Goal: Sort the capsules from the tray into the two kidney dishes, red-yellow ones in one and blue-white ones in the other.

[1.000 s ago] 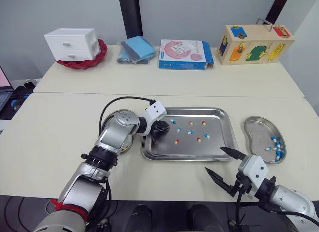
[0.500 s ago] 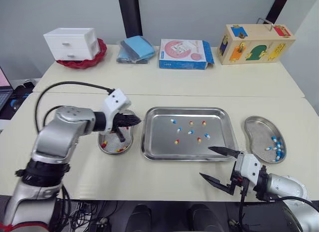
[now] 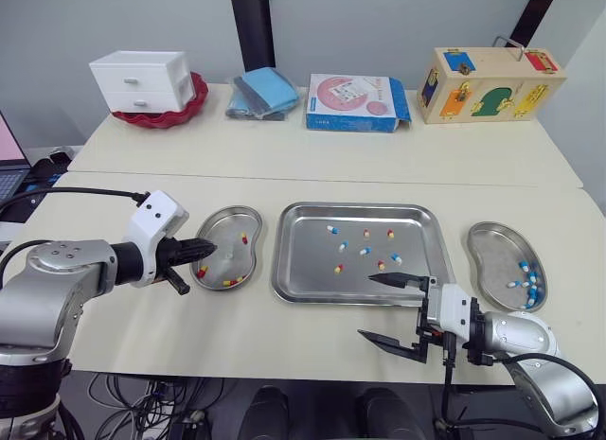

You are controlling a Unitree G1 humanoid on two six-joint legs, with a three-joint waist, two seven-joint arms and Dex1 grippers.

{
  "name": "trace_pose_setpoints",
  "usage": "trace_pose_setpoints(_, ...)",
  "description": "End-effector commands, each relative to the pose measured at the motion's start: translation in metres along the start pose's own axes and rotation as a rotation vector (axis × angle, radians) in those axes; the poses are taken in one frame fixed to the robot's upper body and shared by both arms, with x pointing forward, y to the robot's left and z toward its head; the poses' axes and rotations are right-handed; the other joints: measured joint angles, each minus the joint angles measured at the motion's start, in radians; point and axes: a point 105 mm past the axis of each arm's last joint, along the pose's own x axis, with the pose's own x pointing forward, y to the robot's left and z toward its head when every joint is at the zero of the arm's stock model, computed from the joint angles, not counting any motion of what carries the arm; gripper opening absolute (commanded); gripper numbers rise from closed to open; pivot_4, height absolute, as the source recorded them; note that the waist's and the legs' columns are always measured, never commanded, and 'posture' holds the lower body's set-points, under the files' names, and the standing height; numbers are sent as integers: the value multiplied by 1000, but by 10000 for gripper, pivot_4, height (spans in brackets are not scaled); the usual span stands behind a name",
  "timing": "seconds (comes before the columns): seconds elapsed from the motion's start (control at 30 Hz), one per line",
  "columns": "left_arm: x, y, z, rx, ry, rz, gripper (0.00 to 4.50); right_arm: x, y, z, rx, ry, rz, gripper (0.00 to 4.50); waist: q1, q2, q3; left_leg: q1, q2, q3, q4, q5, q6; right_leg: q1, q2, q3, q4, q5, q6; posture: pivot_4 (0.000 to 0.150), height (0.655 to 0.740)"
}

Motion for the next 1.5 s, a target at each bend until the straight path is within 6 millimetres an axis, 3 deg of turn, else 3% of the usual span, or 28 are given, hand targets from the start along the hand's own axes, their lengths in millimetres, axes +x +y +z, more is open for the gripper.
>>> trace_pose_setpoints(0.03, -7, 5, 9, 28, -47, 16, 14679, 2, -3, 9, -24, -24, -6, 45000, 0, 0, 0, 0, 0, 0, 0, 0, 0, 0, 0, 0, 0, 0, 0, 1500, 7400)
trace_pose_setpoints(0.33, -9, 12, 9, -1, -88, 22, 44266, 4, -6, 13, -21, -23, -14, 45000, -1, 0, 0, 0, 0, 0, 0, 0, 0, 0, 0, 0, 0, 0, 0, 1500, 7400)
trace_pose_setpoints(0.53, -18, 10, 6, 22, -154, 39, 44916, 1, -9, 16, -24, -7, -52, 45000, -1, 0, 0, 0, 0, 0, 0, 0, 0, -1, 0, 1, 0, 0, 0, 1500, 7400)
trace_pose_setpoints(0.7, -32, 4, -12, 15, -194, 58, 44916, -18, -16, 20, -3, 38, -143, 45000, -1, 0, 0, -1, 0, 1, -1, 0, 0, -1, 0, 1, 0, 0, 0, 1500, 7400)
trace_pose_setpoints(0.8, -43, 6, -34, -26, -195, 101, 44916, -45, -21, 17, 9, 109, -217, 45000, 0, 0, 0, -1, 0, 1, -1, 0, 0, -1, -1, 1, 0, 0, 0, 1500, 7400)
trace_pose_setpoints(1.03, -69, 8, -96, -72, -141, 214, 44916, -136, -24, -4, 49, 367, -365, 45000, 2, -2, -1, 1, 0, 2, -1, 0, 0, 1, -2, 1, -1, 0, -1, 1500, 7400)
trace_pose_setpoints(1.23, -80, -3, -124, -146, -118, 204, 44916, -214, -30, -26, 124, 555, -494, 45000, 0, -2, -1, 2, 0, 5, -1, 0, 0, 1, -2, 2, -1, 0, 0, 1500, 7400)
trace_pose_setpoints(1.33, -81, -7, -129, -147, -108, 199, 44916, -230, -31, -32, 149, 587, -512, 45000, -1, -3, -1, 2, 0, 5, -1, 0, 0, 1, -2, 3, -1, -1, -1, 1500, 7400)
trace_pose_setpoints(1.5, -82, -10, -130, -149, -113, 203, 44916, -236, -32, -36, 139, 603, -514, 45000, -2, -2, -1, 2, 0, 5, -2, 0, 0, 1, -2, 3, -1, -1, -1, 1500, 7400)
